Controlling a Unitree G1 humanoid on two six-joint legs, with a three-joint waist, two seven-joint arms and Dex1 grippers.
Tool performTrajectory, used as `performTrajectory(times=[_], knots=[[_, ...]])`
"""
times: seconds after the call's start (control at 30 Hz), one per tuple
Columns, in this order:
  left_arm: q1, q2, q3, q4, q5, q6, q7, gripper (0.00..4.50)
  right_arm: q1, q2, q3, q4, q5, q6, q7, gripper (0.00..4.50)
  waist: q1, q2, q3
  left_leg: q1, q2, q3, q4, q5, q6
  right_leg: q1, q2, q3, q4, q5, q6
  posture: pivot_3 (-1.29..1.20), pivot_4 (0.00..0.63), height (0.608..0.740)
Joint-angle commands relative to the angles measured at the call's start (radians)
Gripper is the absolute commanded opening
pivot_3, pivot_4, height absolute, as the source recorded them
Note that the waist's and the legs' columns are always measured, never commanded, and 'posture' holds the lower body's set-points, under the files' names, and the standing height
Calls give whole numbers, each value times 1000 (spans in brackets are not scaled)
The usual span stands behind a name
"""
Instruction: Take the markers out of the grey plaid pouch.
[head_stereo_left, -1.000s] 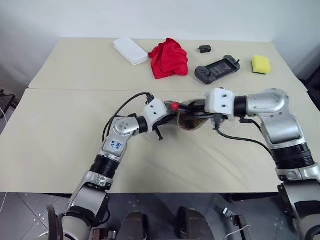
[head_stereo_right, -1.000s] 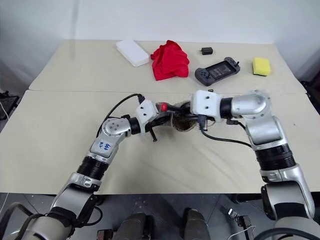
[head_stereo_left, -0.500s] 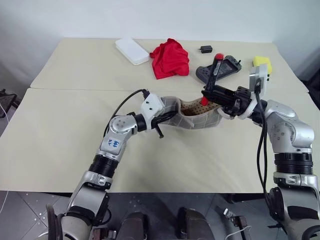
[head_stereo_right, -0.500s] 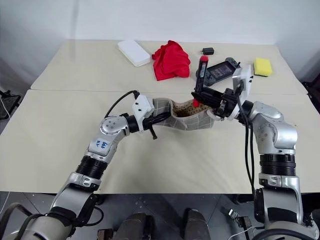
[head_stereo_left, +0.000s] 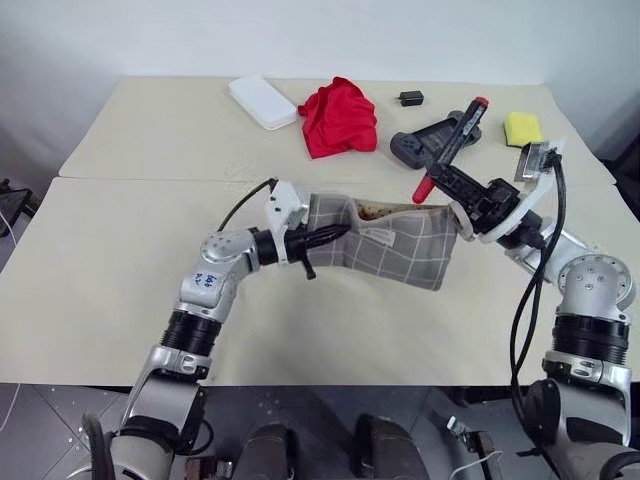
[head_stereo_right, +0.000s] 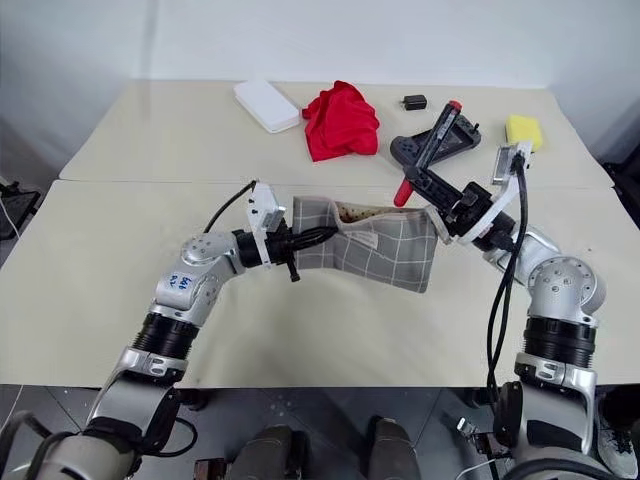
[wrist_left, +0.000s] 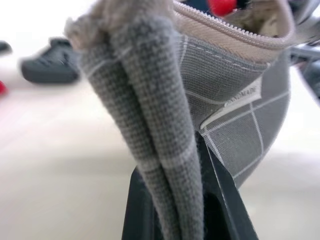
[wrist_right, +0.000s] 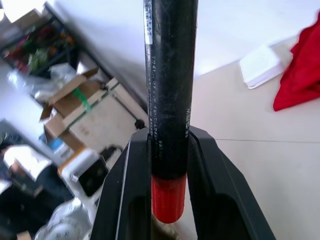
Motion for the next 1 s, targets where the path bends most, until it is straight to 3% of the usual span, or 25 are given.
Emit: performTrajectory(times=[0.03,0.2,0.37,0.6,0.77,0.9,1.0], knots=[[49,78,41,-33,-22,91,-38,0,35,-6,-179,-37,43,-91,-109,576,-1,0,0,0,0,0,0,0,0,0,0,0,0,0,0,0,150,740],[62,86,33,-79,-40,144,-51,0,70,31,-216,-22,16,-173,-283,576,-4,0,0,0,0,1,0,0,0,0,0,1,0,0,0,0,150,740],[68,78,3,-113,-41,150,-62,0,132,12,-186,2,-27,-121,-448,576,-1,0,0,0,0,1,0,0,0,0,0,1,0,0,0,0,150,740],[46,50,-23,-90,-37,128,-40,0,206,-1,-110,-8,-93,-86,-520,576,-4,1,0,1,0,1,0,0,0,0,0,2,0,0,0,0,150,740],[43,41,-28,-81,-32,131,-45,0,207,-17,-113,-24,-36,-22,-501,2229,9,1,0,0,1,1,0,0,0,-1,0,2,0,0,0,0,150,740],[48,47,-13,-79,-24,131,-55,0,206,-102,-88,-72,-93,-97,-290,3525,8,1,-1,1,1,2,-1,0,0,-1,0,3,0,0,0,0,150,740],[53,57,2,-75,-15,102,-67,0,207,-211,-58,-68,-132,-143,-50,3525,8,3,0,1,0,2,-1,0,0,-1,0,3,0,0,0,0,150,740]])
